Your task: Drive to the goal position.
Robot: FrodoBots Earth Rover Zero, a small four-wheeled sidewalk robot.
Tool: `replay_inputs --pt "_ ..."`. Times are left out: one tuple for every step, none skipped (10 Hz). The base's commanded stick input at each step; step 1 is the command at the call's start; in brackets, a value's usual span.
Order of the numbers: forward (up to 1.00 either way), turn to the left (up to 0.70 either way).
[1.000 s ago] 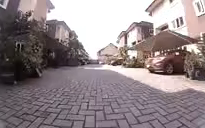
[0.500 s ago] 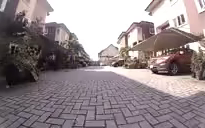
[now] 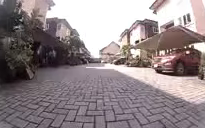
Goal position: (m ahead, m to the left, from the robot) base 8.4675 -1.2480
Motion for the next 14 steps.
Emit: replay_inputs --pt "0.69 0.03" --pt "0.69 0.03" --pt "0.69 0.03" --pt "0.69 0.03" --pt "0.69 0.03" --pt "0.69 0.03" --pt "0.69 0.03" --pt "0.69 0.03" --pt "0.69 0.03" --pt "0.69 0.03" --pt "0.69 0.03" --pt "0.69 0.03" --pt "0.69 0.03" --pt "0.69 0.03"
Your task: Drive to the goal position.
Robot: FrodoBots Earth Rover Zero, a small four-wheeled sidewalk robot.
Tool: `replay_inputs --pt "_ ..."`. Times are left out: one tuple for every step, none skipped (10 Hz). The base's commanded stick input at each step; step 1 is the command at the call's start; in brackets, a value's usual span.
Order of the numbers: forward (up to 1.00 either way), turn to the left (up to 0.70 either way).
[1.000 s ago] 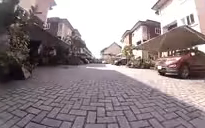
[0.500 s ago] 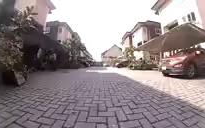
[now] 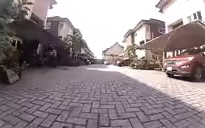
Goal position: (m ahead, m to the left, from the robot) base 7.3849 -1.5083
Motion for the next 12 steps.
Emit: replay_inputs --pt "0.69 0.03" --pt "0.69 0.03" --pt "0.69 0.03" --pt "0.69 0.03" --pt "0.69 0.03" --pt "0.69 0.03" --pt "0.69 0.03" --pt "0.69 0.03" --pt "0.69 0.03" --pt "0.69 0.03" --pt "0.69 0.03" --pt "0.69 0.03"
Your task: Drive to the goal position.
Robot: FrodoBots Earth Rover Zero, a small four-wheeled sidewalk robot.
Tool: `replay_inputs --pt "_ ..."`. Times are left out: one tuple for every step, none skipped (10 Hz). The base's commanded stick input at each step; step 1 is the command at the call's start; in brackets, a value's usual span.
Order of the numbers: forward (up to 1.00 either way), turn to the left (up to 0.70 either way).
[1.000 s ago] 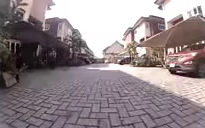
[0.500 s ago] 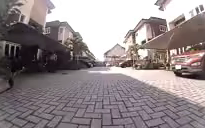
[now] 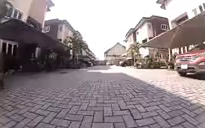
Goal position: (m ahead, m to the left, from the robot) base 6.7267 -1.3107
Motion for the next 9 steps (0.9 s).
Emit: replay_inputs --pt "0.69 0.03" --pt "0.69 0.03" --pt "0.69 0.03" --pt "0.69 0.03" --pt "0.69 0.03" --pt "0.69 0.03" --pt "0.69 0.03" --pt "0.69 0.03" --pt "0.69 0.03"
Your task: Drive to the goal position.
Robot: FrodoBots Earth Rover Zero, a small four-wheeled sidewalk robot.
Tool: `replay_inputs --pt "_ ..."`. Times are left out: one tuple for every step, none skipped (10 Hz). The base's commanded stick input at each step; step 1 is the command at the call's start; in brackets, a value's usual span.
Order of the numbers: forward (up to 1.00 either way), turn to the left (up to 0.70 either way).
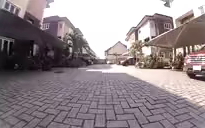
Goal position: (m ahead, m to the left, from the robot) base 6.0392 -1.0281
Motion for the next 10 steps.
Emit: replay_inputs --pt "0.69 0.03" --pt "0.69 0.03" --pt "0.69 0.03" --pt "0.69 0.03" --pt "0.69 0.03" --pt "0.69 0.03" --pt "0.69 0.03" --pt "0.69 0.03" --pt "0.69 0.03" --pt "0.69 0.03"
